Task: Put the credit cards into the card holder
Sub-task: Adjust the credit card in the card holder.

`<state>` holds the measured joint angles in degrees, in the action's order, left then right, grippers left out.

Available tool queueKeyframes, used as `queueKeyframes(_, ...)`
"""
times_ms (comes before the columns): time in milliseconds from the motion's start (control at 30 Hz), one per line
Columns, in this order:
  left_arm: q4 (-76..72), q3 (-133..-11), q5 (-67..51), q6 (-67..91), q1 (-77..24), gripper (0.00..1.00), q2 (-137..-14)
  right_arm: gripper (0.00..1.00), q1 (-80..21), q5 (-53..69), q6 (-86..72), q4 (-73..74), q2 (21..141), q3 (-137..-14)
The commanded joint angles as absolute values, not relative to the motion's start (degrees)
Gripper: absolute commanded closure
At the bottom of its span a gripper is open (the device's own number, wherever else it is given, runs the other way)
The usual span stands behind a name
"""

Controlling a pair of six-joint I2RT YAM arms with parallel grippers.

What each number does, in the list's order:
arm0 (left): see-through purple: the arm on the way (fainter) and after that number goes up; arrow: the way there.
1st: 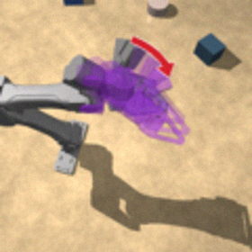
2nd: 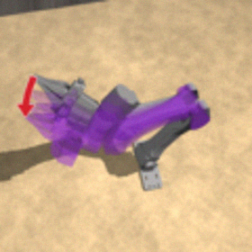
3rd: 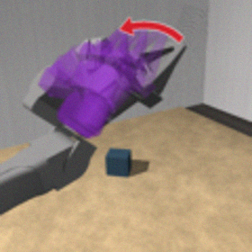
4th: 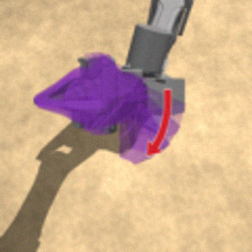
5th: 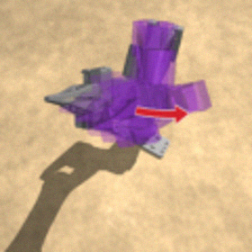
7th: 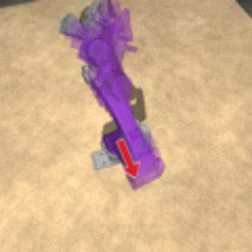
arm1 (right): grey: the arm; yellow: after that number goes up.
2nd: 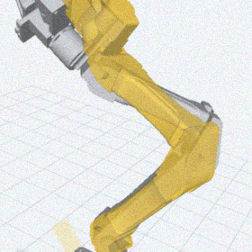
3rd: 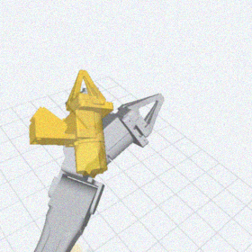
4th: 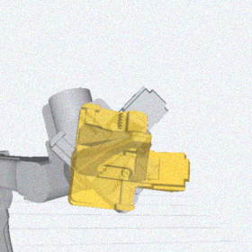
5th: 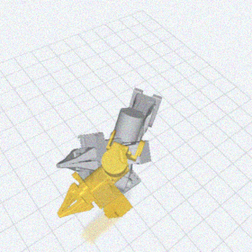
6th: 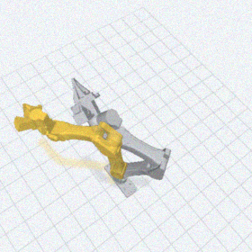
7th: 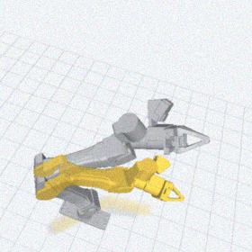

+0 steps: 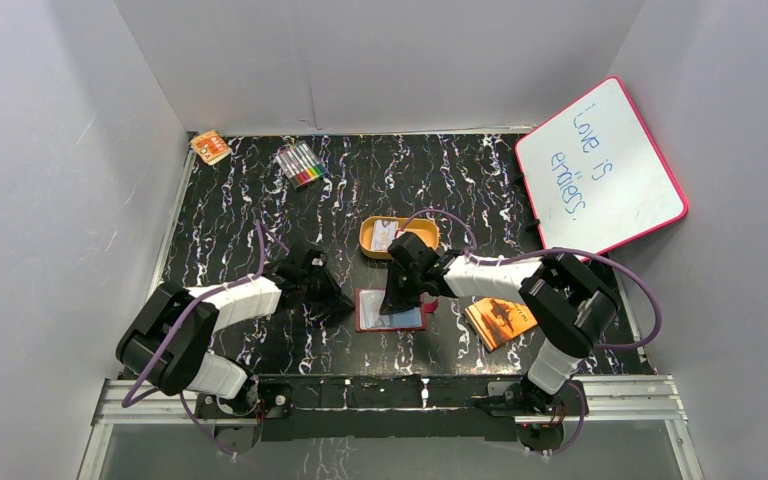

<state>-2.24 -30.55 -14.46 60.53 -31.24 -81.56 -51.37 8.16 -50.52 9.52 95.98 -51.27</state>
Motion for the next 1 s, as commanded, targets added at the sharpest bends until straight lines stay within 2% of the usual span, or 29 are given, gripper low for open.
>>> queueKeyframes(0,0.8,-28.7,-13.6,59.9,-31.4,1.0,-81.7,0.94,-51.2,8.1,-52.1,7.9,93.6,-51.0)
queueKeyframes(333,1.8,-28.9,-12.3,59.8,-31.3,1.0,-80.4,0.94,-50.8,1.0,-47.8,17.7,91.8,-54.6)
queueKeyframes(967,0.3,-28.7,-14.0,60.3,-31.4,1.0,-81.6,0.98,-50.8,6.7,-46.8,16.7,95.4,-53.4)
